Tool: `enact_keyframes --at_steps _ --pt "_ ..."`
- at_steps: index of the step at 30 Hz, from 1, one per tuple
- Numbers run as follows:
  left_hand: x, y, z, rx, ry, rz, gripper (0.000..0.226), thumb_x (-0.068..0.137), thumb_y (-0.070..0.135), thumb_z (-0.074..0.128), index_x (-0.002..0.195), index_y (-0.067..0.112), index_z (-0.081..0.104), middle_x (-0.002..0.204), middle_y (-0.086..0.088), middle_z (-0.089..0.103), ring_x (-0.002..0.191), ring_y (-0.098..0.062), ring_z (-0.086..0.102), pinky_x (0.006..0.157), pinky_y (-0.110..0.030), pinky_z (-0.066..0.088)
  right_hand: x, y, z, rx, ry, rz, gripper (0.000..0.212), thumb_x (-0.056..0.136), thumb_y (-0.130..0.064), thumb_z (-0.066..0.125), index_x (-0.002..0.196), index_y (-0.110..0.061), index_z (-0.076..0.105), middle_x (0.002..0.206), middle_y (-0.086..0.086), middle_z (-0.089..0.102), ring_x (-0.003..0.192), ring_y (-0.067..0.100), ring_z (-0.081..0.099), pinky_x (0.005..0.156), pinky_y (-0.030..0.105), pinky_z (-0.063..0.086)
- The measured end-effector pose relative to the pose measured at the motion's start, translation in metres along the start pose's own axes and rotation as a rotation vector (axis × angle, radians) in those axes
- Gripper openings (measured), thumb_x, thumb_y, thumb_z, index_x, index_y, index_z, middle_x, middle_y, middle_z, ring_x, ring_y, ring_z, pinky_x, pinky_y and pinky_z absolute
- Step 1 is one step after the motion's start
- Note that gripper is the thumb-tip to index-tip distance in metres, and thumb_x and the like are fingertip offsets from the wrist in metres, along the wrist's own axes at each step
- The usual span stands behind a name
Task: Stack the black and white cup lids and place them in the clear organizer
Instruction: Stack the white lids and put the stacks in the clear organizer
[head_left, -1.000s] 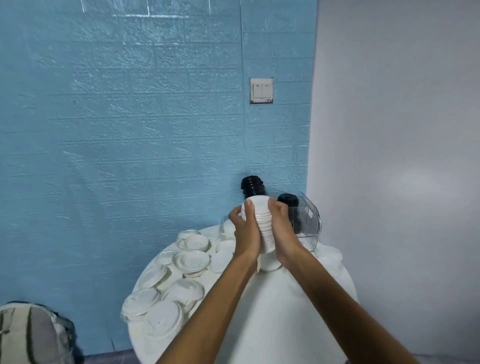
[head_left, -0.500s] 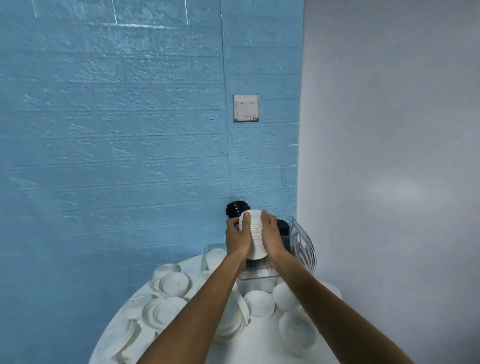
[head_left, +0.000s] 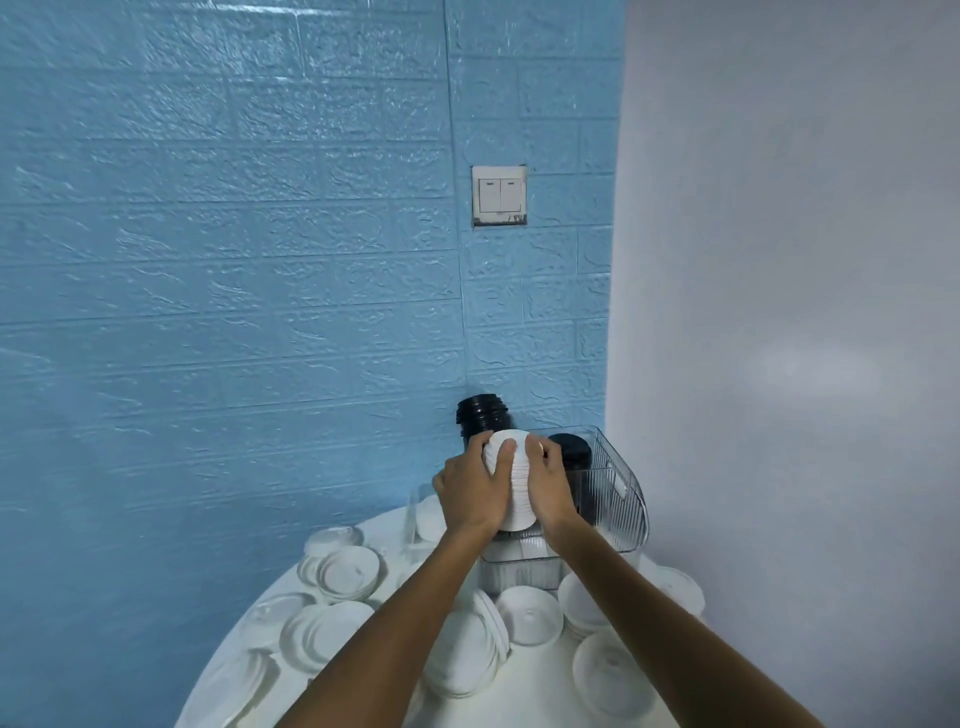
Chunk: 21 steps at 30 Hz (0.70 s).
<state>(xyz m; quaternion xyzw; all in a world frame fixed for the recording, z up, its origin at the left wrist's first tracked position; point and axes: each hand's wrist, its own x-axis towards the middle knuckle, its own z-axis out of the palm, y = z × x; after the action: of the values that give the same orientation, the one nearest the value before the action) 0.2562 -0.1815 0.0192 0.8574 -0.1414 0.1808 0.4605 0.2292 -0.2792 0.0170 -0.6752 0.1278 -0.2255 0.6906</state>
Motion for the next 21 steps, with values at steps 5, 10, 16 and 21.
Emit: enact_keyframes --at_steps 5,10,16,21 --pt "-0.006 -0.018 -0.009 0.081 -0.130 0.006 0.060 0.093 0.068 0.051 0.145 0.038 0.041 0.136 0.003 0.059 0.136 -0.022 0.039 0.106 -0.040 0.023 -0.004 0.003 0.000 -0.111 -0.063 -0.016 0.032 0.106 -0.046 0.040 0.128 -0.023 0.045 0.121 0.004 0.060 0.105 0.014 0.058 0.084 0.028 0.042" --pt "-0.010 -0.025 -0.010 0.103 -0.150 0.008 0.065 0.087 0.065 0.065 0.141 0.035 0.047 0.141 0.006 0.054 0.134 -0.022 0.037 0.101 -0.039 0.026 -0.006 0.007 -0.001 -0.133 -0.117 0.089 0.028 0.108 -0.038 0.035 0.128 -0.019 0.040 0.116 0.007 0.057 0.100 0.017 0.057 0.083 0.033 0.046" --pt "-0.023 -0.038 -0.005 0.207 -0.153 0.027 0.068 0.086 0.065 0.064 0.142 0.030 0.048 0.150 0.008 0.043 0.134 -0.021 0.037 0.104 -0.040 0.033 -0.003 0.027 0.003 -0.225 -0.117 0.140 0.040 0.108 -0.033 0.035 0.142 -0.013 0.039 0.136 0.011 0.052 0.121 0.024 0.051 0.105 0.038 0.039" --pt "-0.029 -0.041 -0.002 0.365 -0.127 0.036 0.071 0.083 0.076 0.058 0.140 0.035 0.049 0.156 0.007 0.034 0.142 -0.022 0.028 0.112 -0.041 0.029 0.000 0.037 0.001 -0.318 -0.166 0.161 0.038 0.108 -0.027 0.034 0.142 -0.009 0.040 0.135 0.013 0.054 0.123 0.026 0.052 0.108 0.038 0.039"
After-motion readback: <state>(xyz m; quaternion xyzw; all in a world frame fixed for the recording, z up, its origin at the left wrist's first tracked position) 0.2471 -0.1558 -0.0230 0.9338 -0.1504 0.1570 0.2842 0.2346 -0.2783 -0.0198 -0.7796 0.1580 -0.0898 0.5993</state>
